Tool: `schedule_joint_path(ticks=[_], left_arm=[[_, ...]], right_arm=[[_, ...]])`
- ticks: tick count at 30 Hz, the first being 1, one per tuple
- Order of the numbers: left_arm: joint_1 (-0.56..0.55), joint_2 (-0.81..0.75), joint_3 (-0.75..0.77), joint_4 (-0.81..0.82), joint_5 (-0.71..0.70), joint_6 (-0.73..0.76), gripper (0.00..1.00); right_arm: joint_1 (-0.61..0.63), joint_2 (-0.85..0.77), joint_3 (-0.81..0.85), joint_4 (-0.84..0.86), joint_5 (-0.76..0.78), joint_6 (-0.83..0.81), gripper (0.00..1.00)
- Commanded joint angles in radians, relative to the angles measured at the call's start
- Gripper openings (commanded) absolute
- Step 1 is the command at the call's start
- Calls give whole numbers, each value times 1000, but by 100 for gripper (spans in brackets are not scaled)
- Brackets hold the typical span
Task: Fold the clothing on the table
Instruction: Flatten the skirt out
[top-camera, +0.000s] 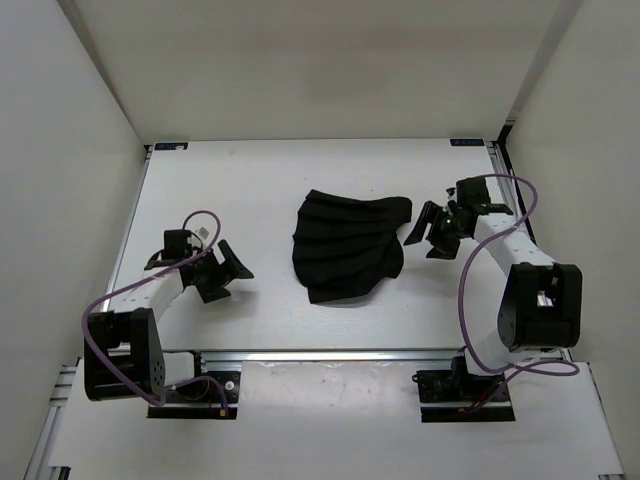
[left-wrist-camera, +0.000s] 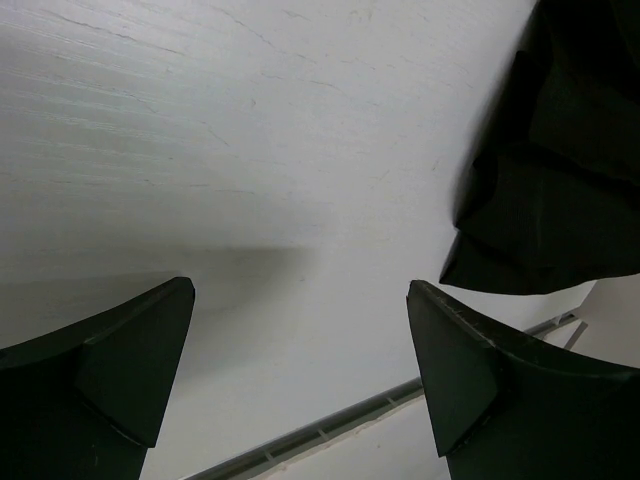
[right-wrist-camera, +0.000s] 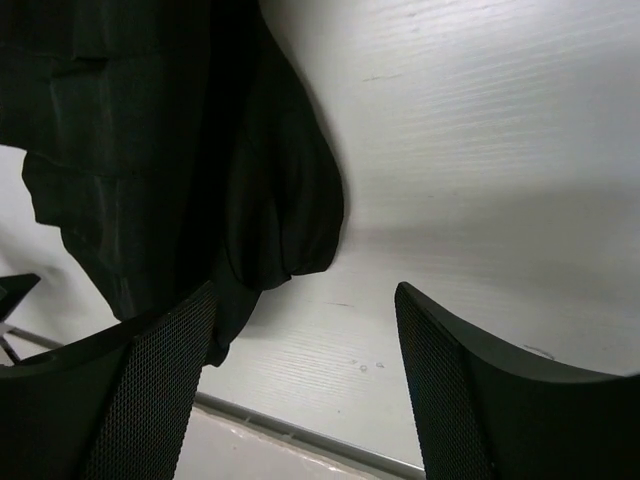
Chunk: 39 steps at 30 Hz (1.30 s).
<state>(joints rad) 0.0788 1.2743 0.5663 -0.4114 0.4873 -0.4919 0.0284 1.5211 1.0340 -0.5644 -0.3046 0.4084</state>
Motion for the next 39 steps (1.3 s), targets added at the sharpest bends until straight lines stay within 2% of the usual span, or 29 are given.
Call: schedule_joint_path(ticks=[1,5,8,9,10,13,15,20,24,25,26,27,30,33,37,39], left_arm=[[-25,13,55,28,46,35,98],[-135,89,107,166,168,-25,98],[-258,184,174,388,217,-140,98],[-273,241,185,391,217,-160,94],[-305,288,210,472,206,-186,84],[-349,407,279,534,145,-238,64],[-373,456,325,511,90,-231,57],[-421,542,455,317,-90,-128,61],[-462,612,503,292,-115,-102,61],[-467,631,517,296,-110,-103,52],[-478,638,535,299,-87,-103,31],[-487,652,558,299,-76,-108,1],[-494,680,630,312,-3,-155,0],[-452,622,730,348,137,-232,0],[-323,514,975,329,357,-292,0],[-243,461,1018,315,393,-309,0]], right_arm=[[15,14,43,21,-40,3,77],[10,25,61,11,-34,-8,78],[-10,16,55,3,-44,-8,76],[-10,8,61,1,-44,-11,76],[-16,-7,57,-3,-41,-7,76],[-27,-41,46,-20,-37,-14,76],[-21,-65,35,-40,-34,-19,76],[-119,-185,-12,-49,-28,-19,77],[-183,-262,-66,-26,-48,0,77],[-188,-265,-78,-34,-39,1,76],[-188,-277,-78,-32,-41,6,76],[-186,-280,-83,-29,-39,7,76],[-173,-280,-97,-28,-44,15,76],[-165,-274,-103,-3,-47,33,75],[-143,-256,-130,60,-59,64,74],[-130,-225,-134,72,-74,70,74]])
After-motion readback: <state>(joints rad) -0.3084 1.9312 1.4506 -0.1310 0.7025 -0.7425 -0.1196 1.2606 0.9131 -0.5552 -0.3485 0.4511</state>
